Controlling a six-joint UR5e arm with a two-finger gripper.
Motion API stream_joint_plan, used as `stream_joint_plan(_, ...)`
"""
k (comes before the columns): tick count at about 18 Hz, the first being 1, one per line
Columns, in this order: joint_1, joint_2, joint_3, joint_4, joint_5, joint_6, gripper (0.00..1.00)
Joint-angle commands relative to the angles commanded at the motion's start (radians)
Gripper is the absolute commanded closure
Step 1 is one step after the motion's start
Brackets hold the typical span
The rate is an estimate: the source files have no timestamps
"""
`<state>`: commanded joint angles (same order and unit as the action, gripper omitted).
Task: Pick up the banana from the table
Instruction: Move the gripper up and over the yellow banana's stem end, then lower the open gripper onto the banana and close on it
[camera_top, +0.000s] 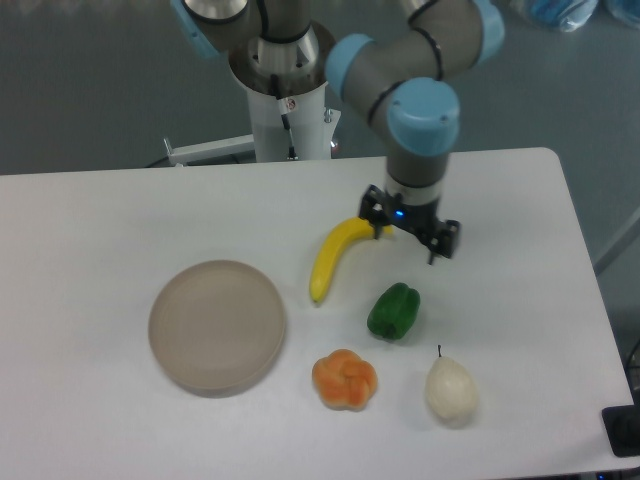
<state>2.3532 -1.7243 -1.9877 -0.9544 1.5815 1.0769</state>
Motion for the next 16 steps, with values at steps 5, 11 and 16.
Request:
stream_joint_plan(5, -0.045, 0.022, -0.101, 0.068, 0.003, -0.002, 0.00)
stream_joint_plan(11, -0.072, 0.012, -0.134, 0.098, 0.005, -0.017, 0.00)
stream_joint_plan(16, -0.080, -0.027, -0.137, 0.152, 0.008, -0.021, 0.00)
